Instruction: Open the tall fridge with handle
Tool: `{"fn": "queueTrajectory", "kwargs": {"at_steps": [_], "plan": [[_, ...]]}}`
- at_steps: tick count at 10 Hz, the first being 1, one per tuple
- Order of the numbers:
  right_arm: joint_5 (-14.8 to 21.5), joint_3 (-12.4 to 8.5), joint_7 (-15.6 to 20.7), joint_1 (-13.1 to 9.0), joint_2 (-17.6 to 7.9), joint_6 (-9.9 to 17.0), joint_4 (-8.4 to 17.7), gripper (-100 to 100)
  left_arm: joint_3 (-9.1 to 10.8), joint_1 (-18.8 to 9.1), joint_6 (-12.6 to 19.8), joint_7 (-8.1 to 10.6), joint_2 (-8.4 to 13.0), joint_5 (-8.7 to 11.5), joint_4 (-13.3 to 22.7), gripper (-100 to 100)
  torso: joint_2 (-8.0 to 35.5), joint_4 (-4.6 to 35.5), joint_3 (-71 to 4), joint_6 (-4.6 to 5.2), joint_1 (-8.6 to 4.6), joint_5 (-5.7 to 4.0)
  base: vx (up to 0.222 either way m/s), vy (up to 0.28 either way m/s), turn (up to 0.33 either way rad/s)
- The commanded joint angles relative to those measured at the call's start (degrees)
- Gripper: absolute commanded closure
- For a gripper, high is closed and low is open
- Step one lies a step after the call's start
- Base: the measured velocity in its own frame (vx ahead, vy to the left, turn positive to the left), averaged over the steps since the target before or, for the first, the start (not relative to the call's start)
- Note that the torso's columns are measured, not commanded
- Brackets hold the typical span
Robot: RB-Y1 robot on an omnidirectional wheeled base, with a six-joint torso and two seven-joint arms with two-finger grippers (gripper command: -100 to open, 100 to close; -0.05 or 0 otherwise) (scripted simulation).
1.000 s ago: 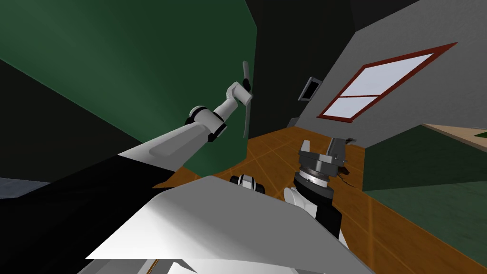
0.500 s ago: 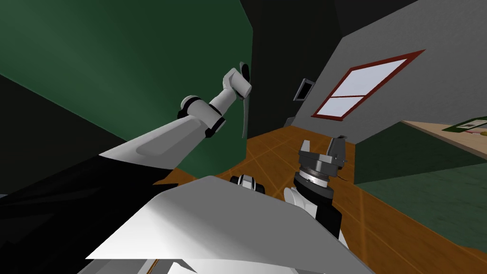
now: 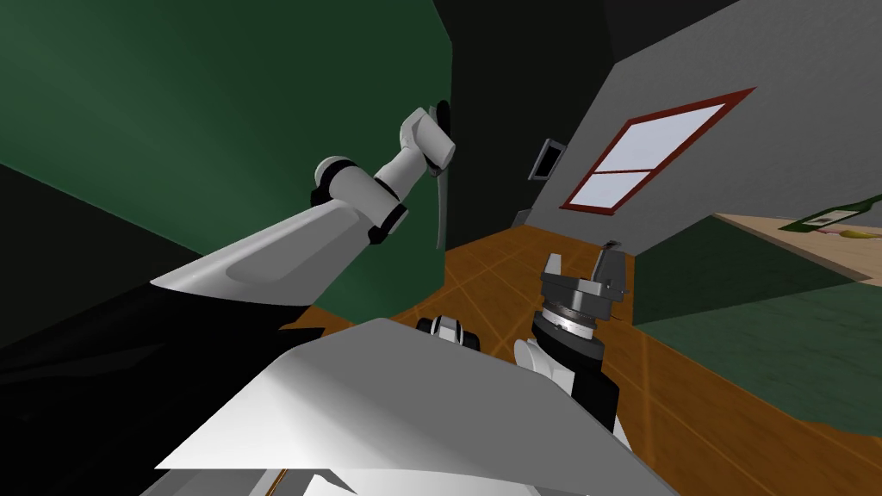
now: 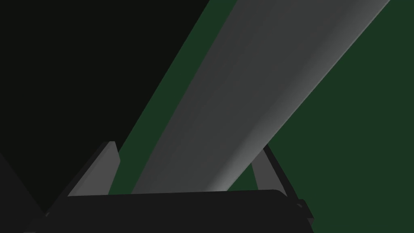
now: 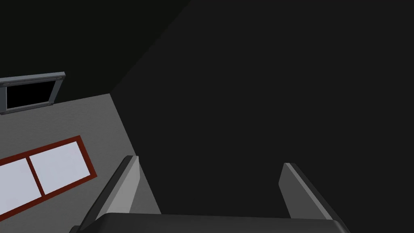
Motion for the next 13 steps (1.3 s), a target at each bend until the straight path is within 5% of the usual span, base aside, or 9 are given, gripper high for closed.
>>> {"fn": "queueTrajectory", "kwargs": {"at_steps": [1,5,6,7,13], "plan": [[0.0,0.0,0.0,0.0,0.0,0.0,0.0,0,-0.32,-1.7,1.3,-0.24,1.1,0.1,0.3,-100,0.2,0.1,0.1,-0.04,-0.01,-0.02,-0.003,0.008,-0.023],[0.0,0.0,0.0,0.0,0.0,0.0,0.0,0,-0.35,-1.4,1.2,-0.33,0.4,0.4,1.4,-100,0.2,0.1,0.2,-0.06,0.00,-0.01,0.003,-0.001,-0.006],[0.0,0.0,0.0,0.0,0.0,0.0,0.0,0,-0.36,-1.2,1.2,-0.33,0.3,0.4,1.5,100,0.1,0.0,0.1,-0.06,0.02,0.01,0.000,0.000,0.000],[0.0,0.0,0.0,0.0,0.0,0.0,0.0,0,-0.02,-1.4,1.3,-1.01,-1.5,1.8,0.5,100,0.0,0.1,0.0,0.06,-0.05,-0.04,-0.138,0.044,-0.072],[0.0,0.0,0.0,0.0,0.0,0.0,0.0,0,0.58,-2.2,1.2,-1.98,-4.1,3.9,-1.2,100,0.0,0.0,0.0,-0.06,0.18,0.12,-0.201,0.042,-0.060]]}}
